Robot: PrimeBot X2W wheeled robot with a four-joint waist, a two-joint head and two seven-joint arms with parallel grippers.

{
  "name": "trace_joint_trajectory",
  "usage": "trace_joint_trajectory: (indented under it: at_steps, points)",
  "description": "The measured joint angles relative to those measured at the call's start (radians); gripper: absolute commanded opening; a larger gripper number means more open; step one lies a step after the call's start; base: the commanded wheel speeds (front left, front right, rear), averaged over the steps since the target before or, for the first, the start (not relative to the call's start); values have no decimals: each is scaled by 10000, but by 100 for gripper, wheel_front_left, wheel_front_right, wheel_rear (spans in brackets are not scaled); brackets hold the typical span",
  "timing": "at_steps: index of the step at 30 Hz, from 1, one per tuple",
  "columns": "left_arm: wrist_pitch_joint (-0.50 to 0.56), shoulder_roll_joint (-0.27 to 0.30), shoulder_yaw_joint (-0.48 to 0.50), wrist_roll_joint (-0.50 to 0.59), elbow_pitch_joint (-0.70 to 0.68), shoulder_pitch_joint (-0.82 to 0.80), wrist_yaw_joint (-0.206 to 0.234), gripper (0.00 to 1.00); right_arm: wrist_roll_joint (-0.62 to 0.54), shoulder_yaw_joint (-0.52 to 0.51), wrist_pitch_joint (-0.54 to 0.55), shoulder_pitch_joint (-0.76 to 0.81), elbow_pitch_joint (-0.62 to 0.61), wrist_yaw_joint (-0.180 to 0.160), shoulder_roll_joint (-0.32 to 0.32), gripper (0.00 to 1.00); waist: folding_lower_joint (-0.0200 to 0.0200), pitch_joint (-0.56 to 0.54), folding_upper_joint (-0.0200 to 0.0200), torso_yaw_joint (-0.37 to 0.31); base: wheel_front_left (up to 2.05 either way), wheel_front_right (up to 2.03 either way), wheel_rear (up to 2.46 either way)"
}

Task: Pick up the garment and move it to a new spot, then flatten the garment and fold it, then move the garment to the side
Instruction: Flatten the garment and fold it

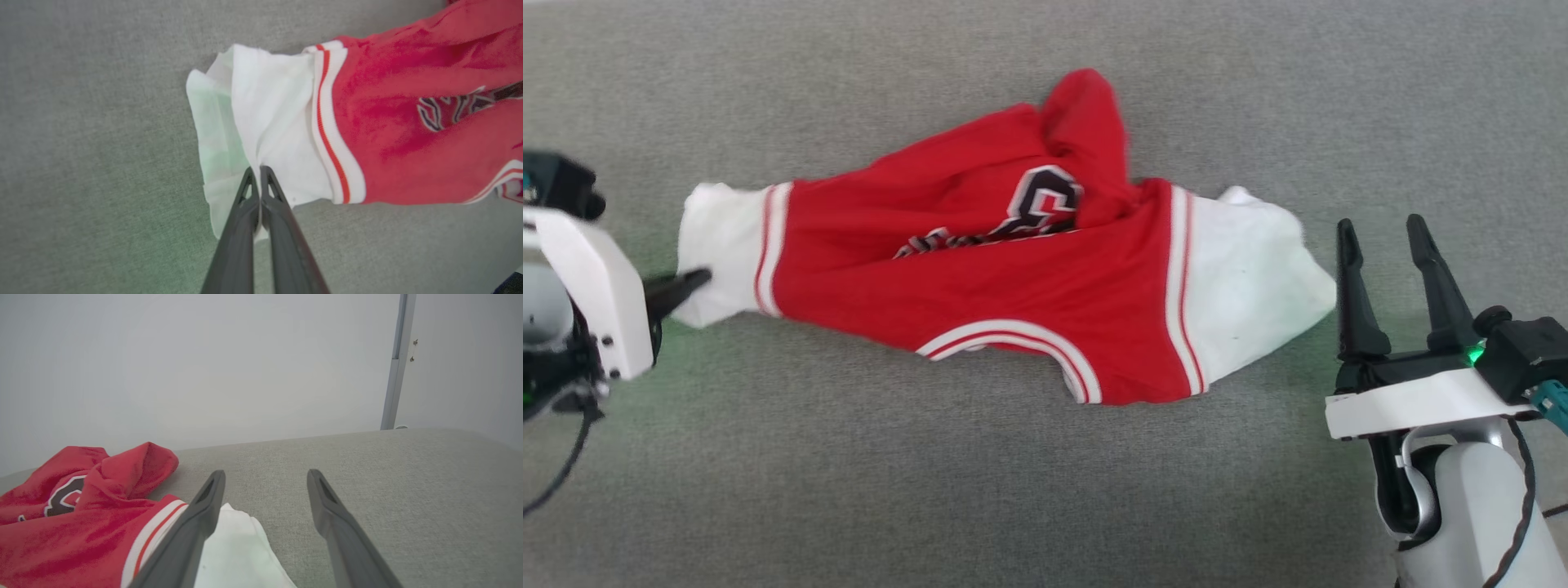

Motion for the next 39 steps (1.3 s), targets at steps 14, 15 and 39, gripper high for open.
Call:
trace_joint_trajectory:
  at_steps: [14,15,39]
  points:
    - [-1152,-780,132,-268,1055,767,0,49,-247,-38,0,245,-163,0,-389,100,0,-192,0,-118,0,0,0]
    - [-1383,-779,178,-267,1068,840,0,100,-251,17,0,247,-157,0,-470,100,0,-244,0,-95,0,0,0]
    - [-5519,-4013,6675,5187,430,5585,1026,100,2548,5973,5195,31,-1873,2,-7664,100,0,-1071,1,1913,0,0,0]
